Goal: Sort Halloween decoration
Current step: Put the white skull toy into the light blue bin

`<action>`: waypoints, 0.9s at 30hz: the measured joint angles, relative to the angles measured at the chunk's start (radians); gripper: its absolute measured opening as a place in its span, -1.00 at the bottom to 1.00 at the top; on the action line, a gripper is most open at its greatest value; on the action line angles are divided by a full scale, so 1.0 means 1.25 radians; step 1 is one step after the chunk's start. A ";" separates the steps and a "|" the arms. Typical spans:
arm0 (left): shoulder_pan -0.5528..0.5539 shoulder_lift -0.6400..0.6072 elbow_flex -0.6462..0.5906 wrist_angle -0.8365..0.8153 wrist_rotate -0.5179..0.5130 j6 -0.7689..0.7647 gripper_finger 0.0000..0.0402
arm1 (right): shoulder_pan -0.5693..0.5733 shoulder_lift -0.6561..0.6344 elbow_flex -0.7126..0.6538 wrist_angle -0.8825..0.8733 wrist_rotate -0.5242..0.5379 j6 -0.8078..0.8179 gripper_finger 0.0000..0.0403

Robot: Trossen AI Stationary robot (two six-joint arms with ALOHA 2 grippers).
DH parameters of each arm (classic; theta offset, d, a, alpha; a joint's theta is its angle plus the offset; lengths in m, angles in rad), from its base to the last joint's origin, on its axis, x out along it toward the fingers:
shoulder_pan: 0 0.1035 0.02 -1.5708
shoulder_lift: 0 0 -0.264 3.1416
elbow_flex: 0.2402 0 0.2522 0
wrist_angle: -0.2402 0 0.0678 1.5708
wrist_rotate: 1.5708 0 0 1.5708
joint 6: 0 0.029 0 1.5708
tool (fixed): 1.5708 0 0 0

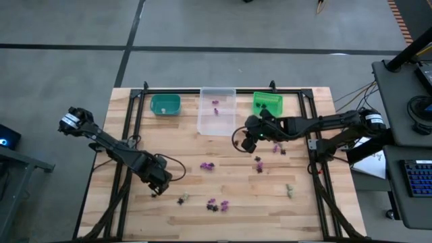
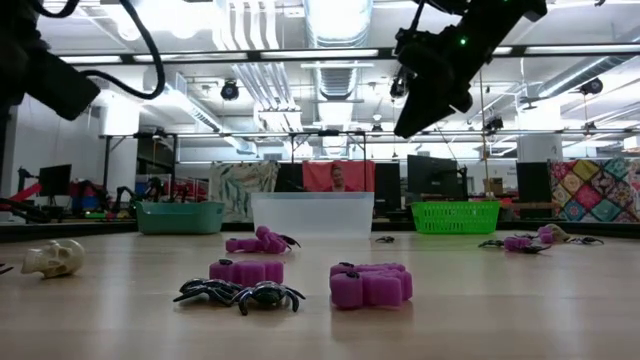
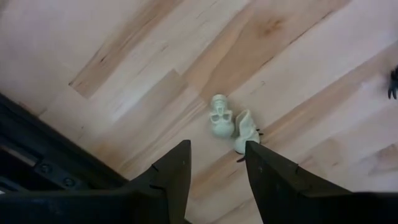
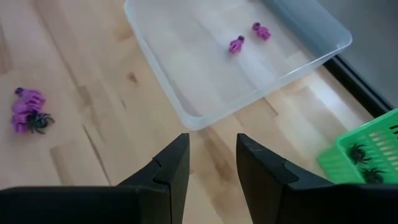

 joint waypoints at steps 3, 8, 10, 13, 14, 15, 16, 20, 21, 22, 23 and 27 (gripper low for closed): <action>0.000 0.000 -0.026 0.031 0.000 -0.016 -0.33 | 0.010 0.000 -0.003 0.000 0.000 0.004 -0.42; -0.001 0.000 -0.052 0.089 0.000 -0.019 -0.33 | 0.016 0.000 -0.003 0.000 0.000 0.005 -0.44; -0.001 0.000 -0.053 0.089 -0.001 -0.019 -0.32 | 0.016 0.000 -0.003 0.000 0.000 0.005 -0.43; -0.001 0.000 -0.056 0.092 -0.001 -0.021 -0.29 | 0.015 0.000 -0.003 0.000 0.001 0.005 -0.44; 0.000 0.000 -0.057 0.091 -0.001 -0.023 -0.28 | 0.016 0.000 -0.003 0.000 0.000 0.005 -0.45; -0.001 0.000 -0.058 0.091 -0.001 -0.024 -0.27 | 0.016 0.000 -0.003 0.000 0.001 0.005 -0.45; -0.001 0.000 -0.058 0.091 -0.002 -0.024 -0.26 | 0.016 0.000 -0.003 0.000 0.000 0.005 -0.46; 0.000 0.000 -0.064 0.092 -0.002 -0.035 -0.24 | 0.016 0.000 -0.003 0.000 0.001 0.005 -0.46; 0.000 0.000 -0.066 0.094 -0.002 -0.038 -0.24 | 0.016 0.000 -0.003 0.000 0.001 0.005 -0.45; 0.000 0.000 -0.068 0.096 -0.002 -0.041 -0.24 | 0.016 0.000 -0.003 0.000 0.001 0.005 -0.45; 0.000 0.000 -0.071 0.098 -0.002 -0.043 -0.24 | 0.016 0.000 -0.003 0.000 0.001 0.005 -0.45; 0.000 0.000 -0.084 0.110 -0.002 -0.056 -0.24 | 0.016 0.000 -0.003 0.000 0.001 0.005 -0.46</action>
